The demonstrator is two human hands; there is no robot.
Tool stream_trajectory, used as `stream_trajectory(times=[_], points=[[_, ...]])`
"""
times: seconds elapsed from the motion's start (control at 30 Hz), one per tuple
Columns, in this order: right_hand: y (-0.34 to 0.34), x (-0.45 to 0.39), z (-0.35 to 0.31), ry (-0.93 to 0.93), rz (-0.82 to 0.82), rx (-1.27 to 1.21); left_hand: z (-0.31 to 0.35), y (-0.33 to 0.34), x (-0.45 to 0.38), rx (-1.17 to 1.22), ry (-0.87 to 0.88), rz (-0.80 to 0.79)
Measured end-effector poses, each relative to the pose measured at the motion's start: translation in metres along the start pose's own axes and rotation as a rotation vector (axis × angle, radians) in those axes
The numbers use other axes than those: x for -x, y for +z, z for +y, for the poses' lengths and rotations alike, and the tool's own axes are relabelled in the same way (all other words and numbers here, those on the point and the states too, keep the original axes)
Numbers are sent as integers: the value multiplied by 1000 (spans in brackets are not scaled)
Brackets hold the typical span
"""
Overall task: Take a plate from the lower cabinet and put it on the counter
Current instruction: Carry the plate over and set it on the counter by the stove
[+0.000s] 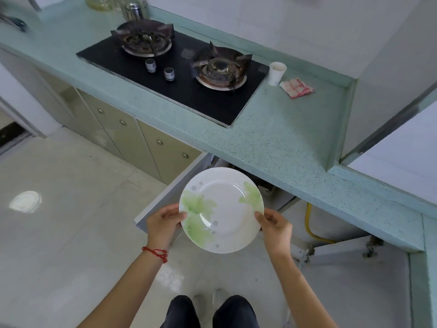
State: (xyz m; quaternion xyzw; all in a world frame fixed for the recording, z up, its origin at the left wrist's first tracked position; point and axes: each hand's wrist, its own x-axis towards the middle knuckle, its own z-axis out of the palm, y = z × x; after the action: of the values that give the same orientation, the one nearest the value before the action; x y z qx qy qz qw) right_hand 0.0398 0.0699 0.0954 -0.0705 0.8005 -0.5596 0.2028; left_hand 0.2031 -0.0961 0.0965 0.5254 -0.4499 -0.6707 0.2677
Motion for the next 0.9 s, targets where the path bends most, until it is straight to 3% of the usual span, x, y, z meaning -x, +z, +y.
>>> stream_trajectory(times=[0.47,0.9], points=[[55,-4,-12,-101,-451,120,-35,-63,50,208,8,389],[158,79,-6,-89,-805,197,-76,-175,104,336,-5,749]])
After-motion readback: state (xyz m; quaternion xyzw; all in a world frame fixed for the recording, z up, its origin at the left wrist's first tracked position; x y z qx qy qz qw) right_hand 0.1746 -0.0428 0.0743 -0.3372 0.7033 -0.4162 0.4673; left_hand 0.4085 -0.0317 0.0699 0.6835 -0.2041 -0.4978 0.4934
